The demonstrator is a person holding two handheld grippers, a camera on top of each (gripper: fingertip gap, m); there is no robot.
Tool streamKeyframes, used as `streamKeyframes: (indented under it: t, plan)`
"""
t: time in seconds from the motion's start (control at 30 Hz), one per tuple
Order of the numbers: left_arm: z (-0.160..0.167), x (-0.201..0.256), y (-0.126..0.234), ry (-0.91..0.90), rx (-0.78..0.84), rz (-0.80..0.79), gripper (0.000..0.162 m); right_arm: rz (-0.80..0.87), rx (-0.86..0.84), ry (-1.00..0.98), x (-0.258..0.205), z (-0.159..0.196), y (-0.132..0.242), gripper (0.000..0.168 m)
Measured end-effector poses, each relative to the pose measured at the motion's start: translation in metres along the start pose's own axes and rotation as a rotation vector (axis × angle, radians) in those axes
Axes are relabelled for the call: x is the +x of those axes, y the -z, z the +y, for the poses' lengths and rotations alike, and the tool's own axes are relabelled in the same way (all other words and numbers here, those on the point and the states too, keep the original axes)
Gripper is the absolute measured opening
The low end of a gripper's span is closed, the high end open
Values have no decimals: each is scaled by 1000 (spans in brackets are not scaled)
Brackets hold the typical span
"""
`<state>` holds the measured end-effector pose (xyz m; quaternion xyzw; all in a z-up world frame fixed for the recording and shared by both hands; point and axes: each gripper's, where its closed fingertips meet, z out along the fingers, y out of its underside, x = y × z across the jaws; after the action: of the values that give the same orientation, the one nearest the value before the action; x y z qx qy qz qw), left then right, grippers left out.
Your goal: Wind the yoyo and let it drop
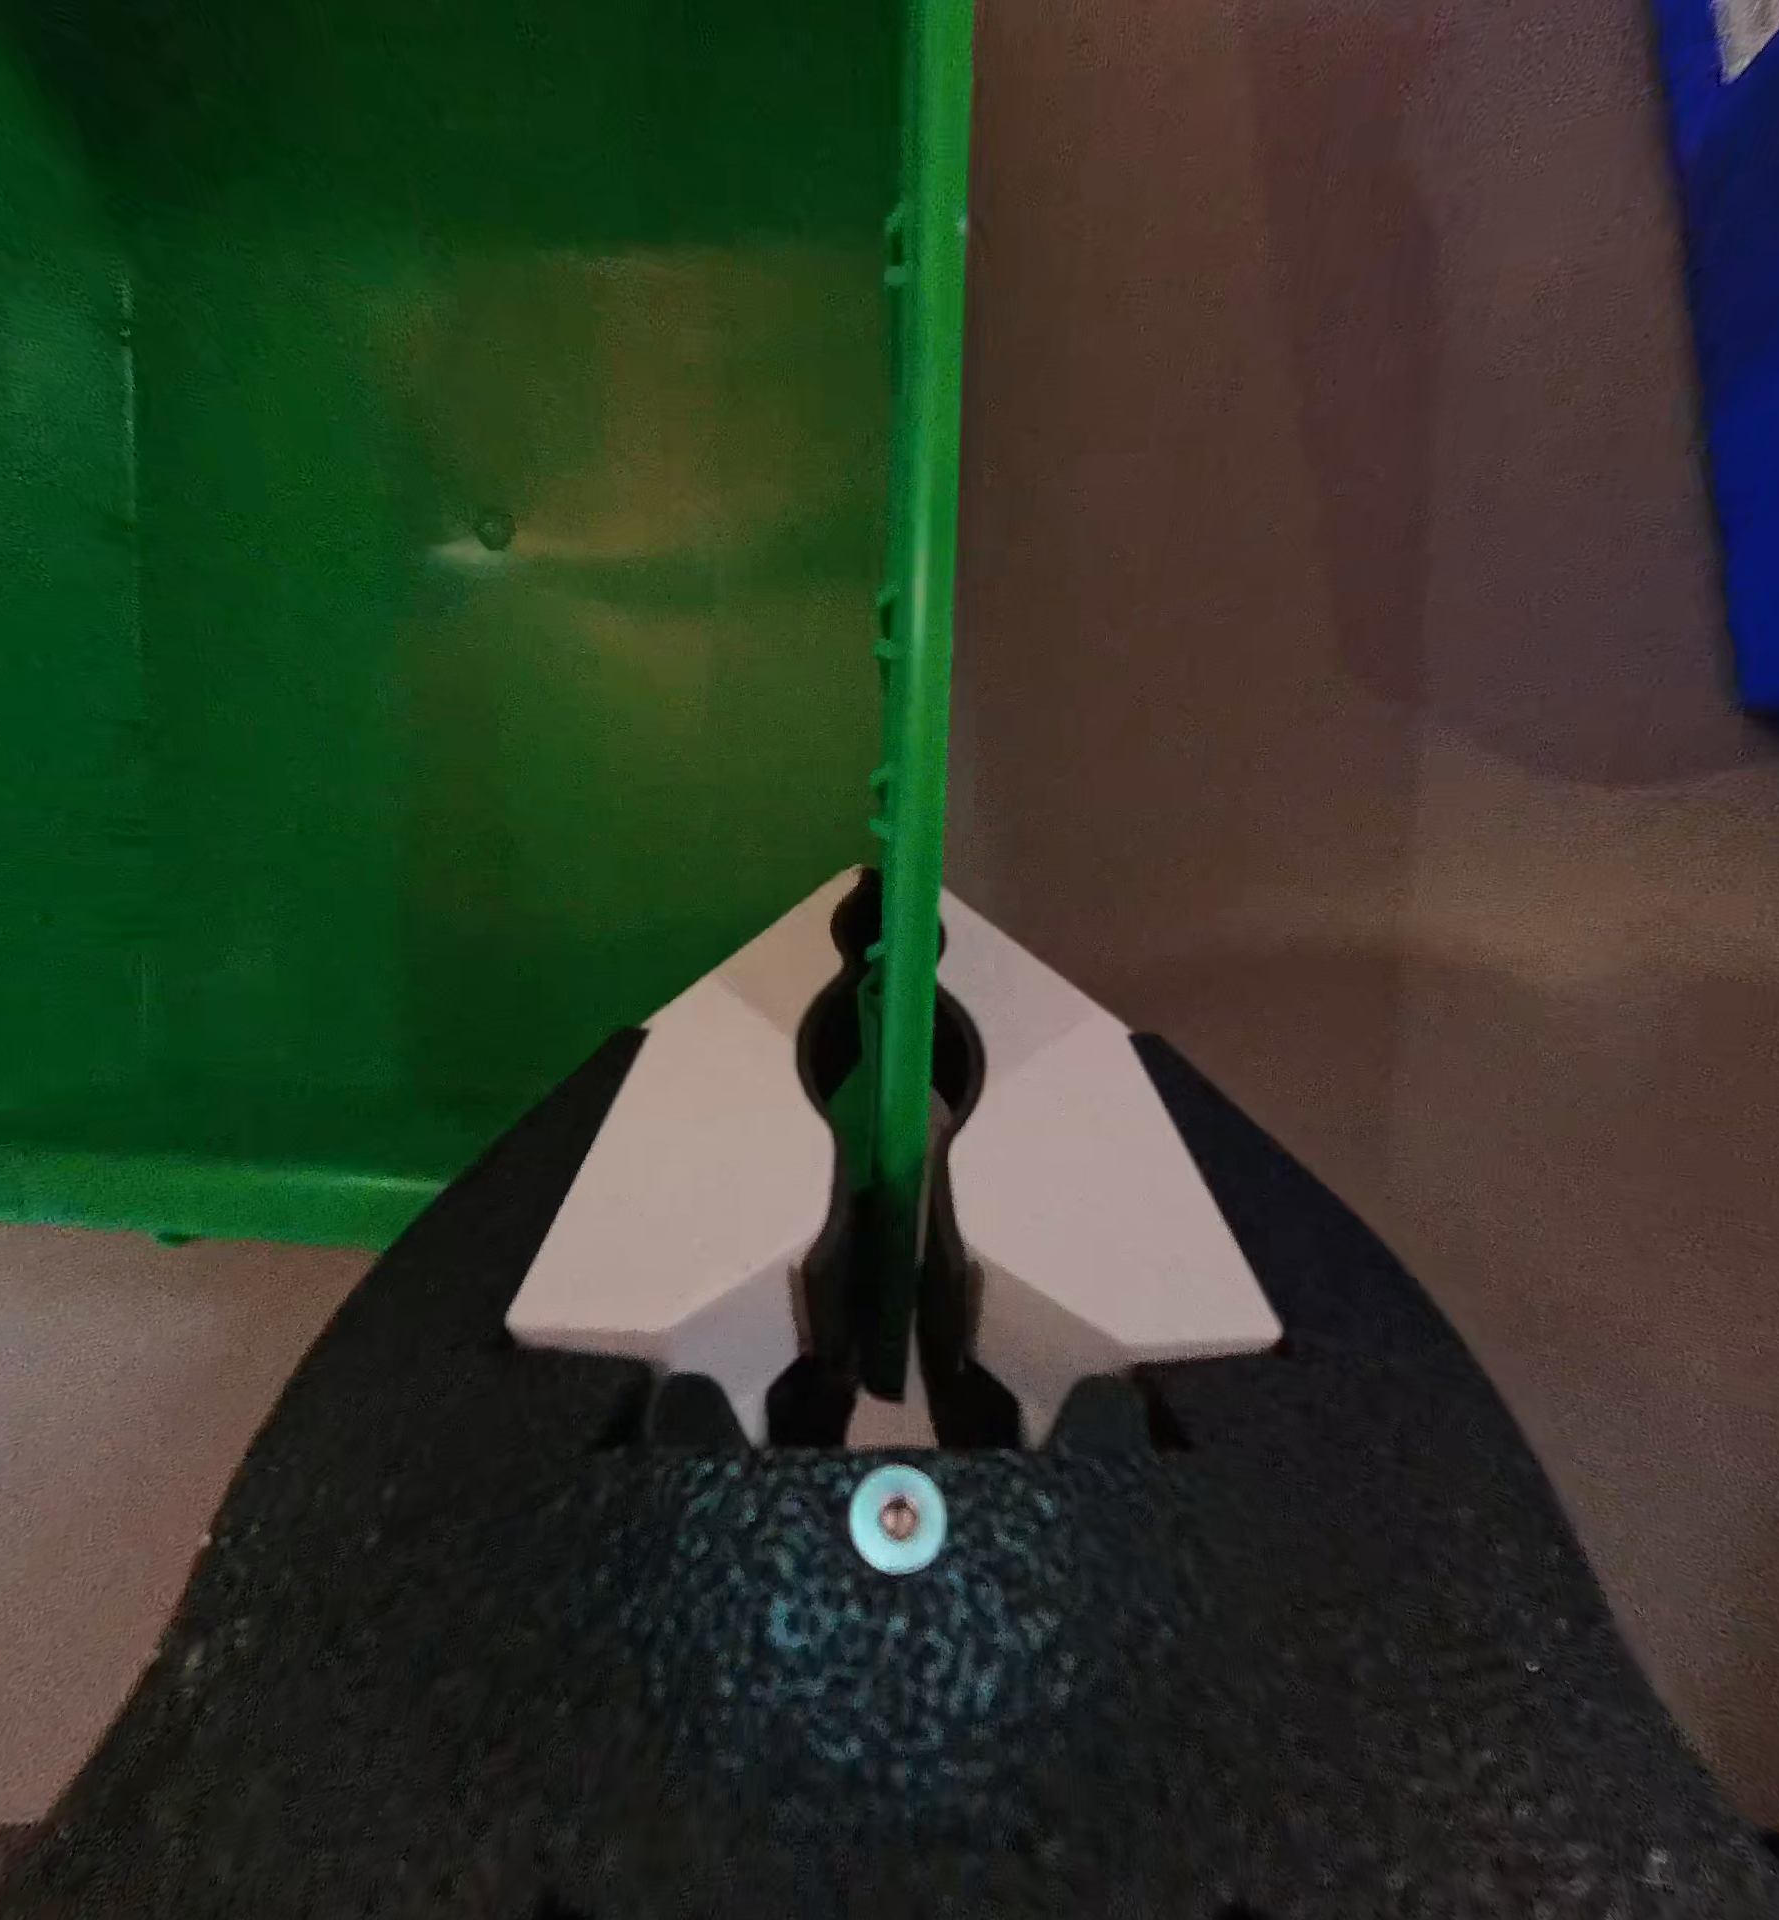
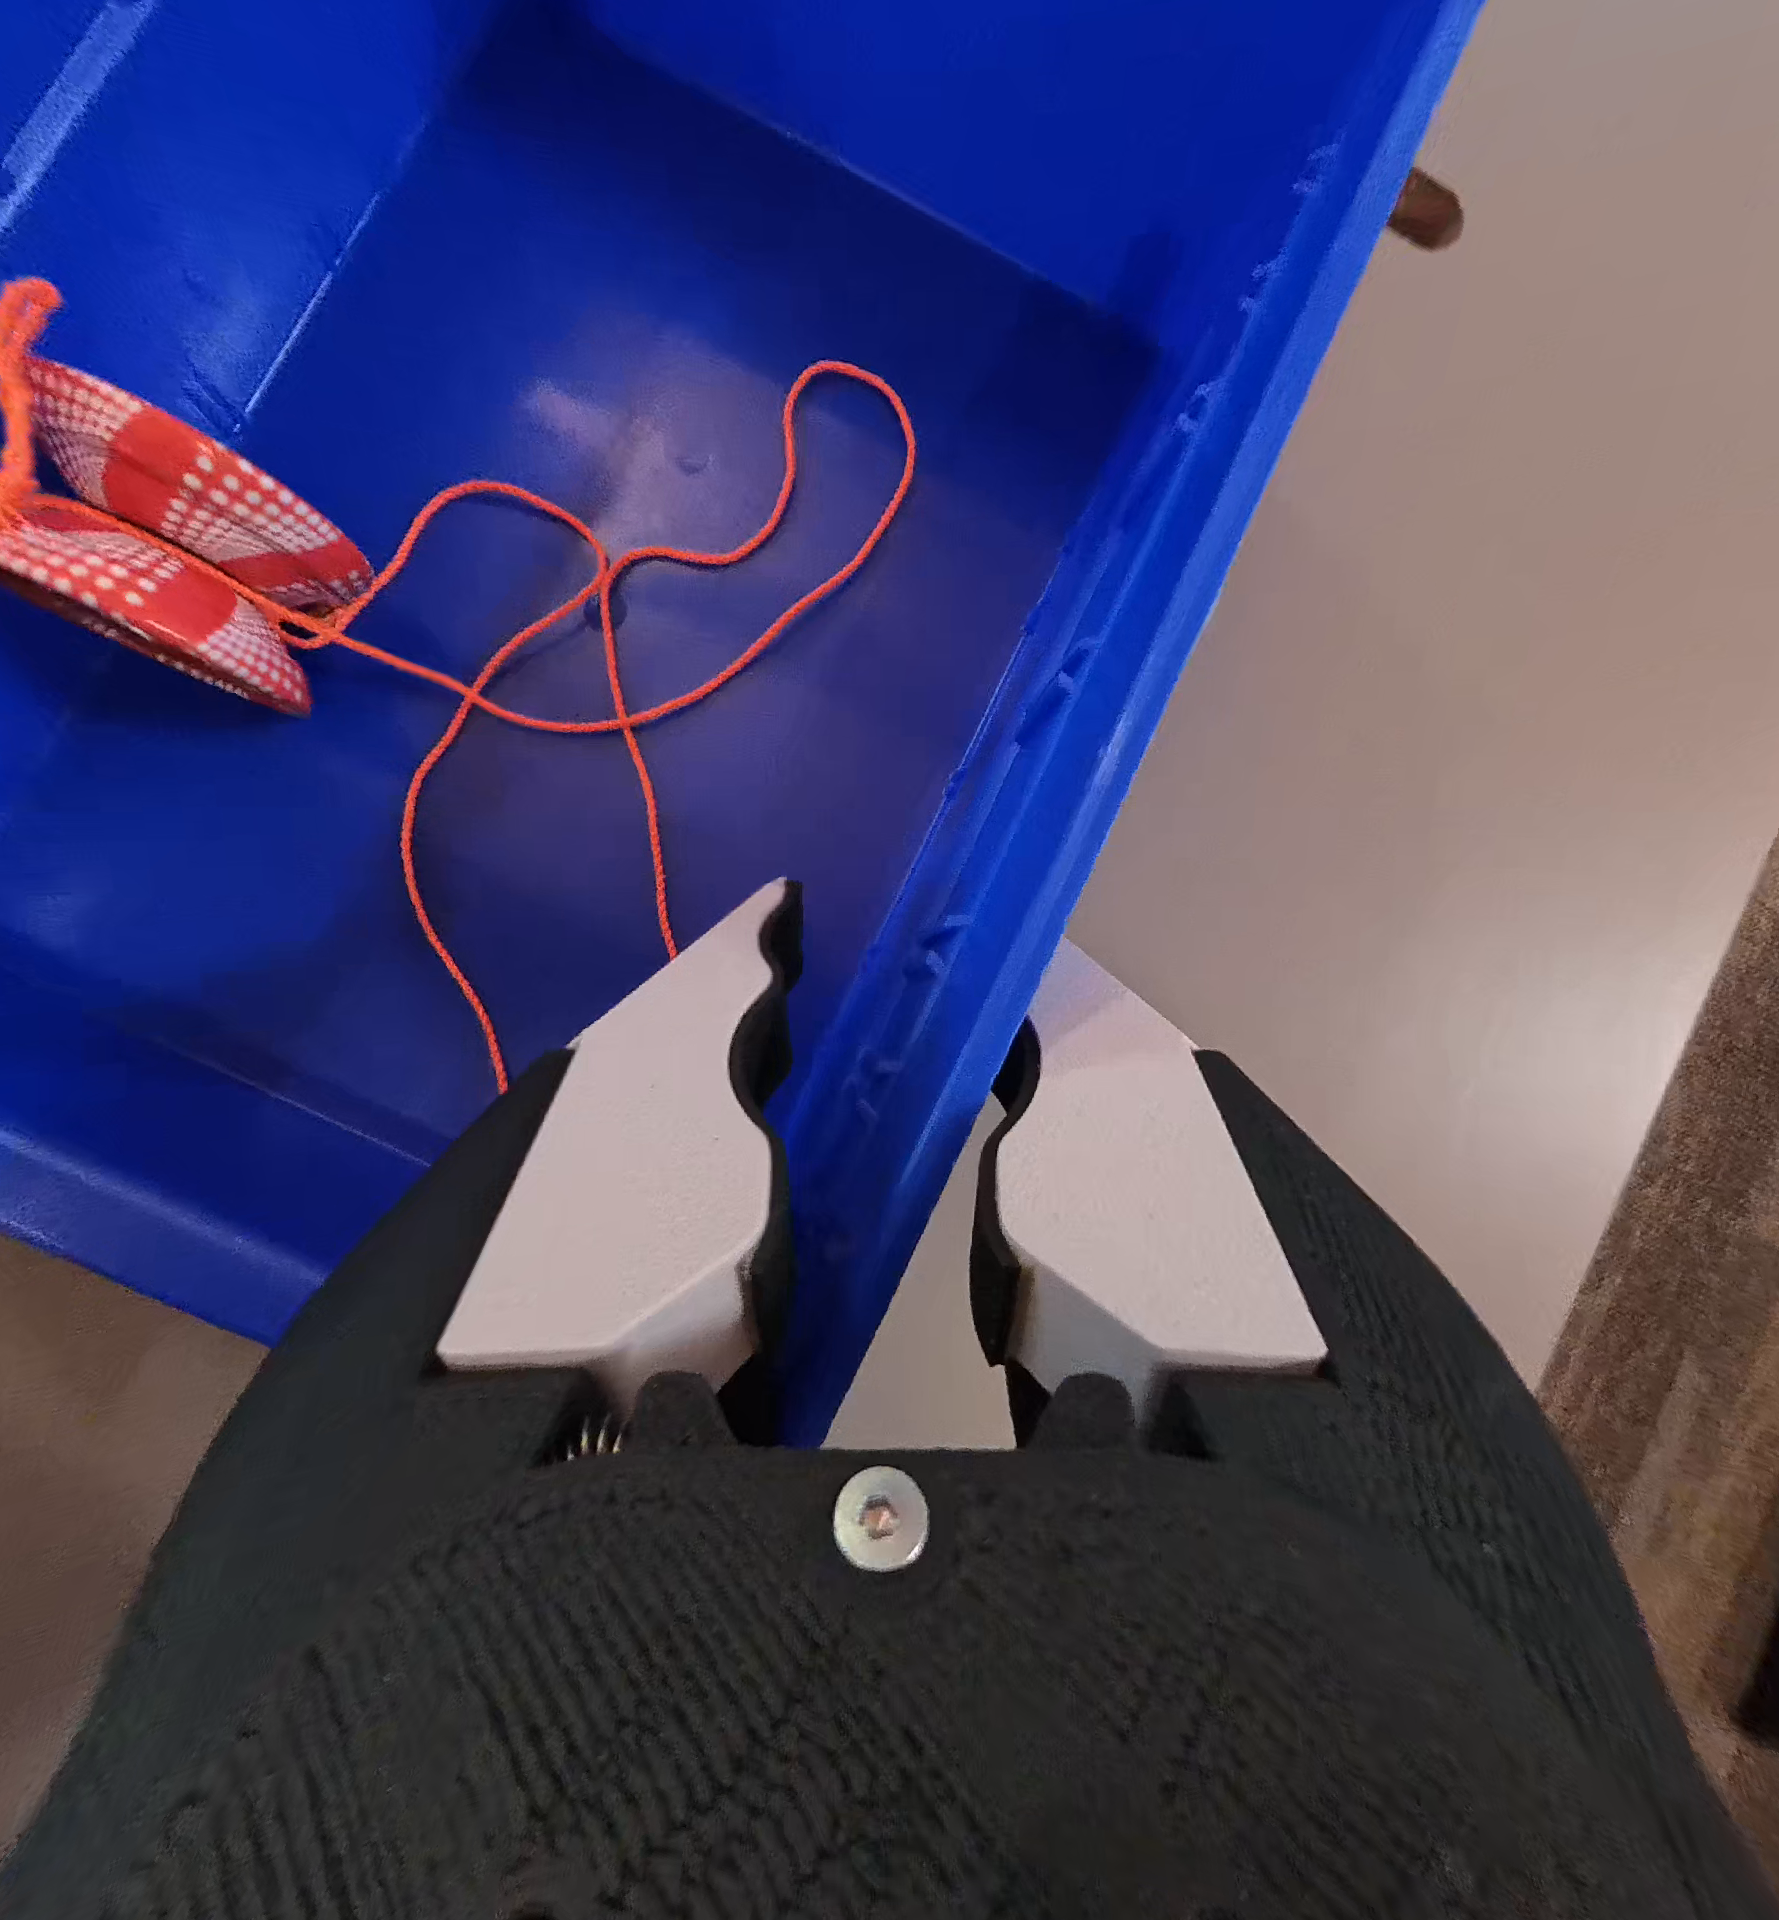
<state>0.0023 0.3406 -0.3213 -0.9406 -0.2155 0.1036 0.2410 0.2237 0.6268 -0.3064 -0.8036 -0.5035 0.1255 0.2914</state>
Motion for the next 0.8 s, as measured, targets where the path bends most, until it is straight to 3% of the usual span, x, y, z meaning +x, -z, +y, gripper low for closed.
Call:
streamKeyframes:
  t: [0.03, 0.2, 0.37, 0.53, 0.57, 0.6, 0.7, 0.8]
  plan:
    - [5, -7, 2, 10, 11, 6, 2, -4, 1, 1, -2, -3, -2, 30]
    - [11, -29, 33, 38, 184, -45, 1, -28, 14, 22, -29, -20, -13, 29]
    - [21, -68, 82, 150, 295, -140, 1, -63, 33, 46, -87, -41, -22, 30]
    - [18, -90, 135, 134, 378, -211, 2, -360, 53, 90, -190, -69, -22, 62]
    - [13, -90, 145, 121, 401, -220, 2, -404, 45, 65, -200, -72, -17, 78]
    - [7, -88, 156, 101, 424, -228, 2, -426, 72, 36, -203, -78, -9, 90]
    - [-20, -71, 182, -8, 508, -229, 2, -455, 233, -8, -180, -90, 24, 90]
    - [-57, -27, 200, -167, 598, -139, 2, -383, 346, -63, -121, -75, 55, 89]
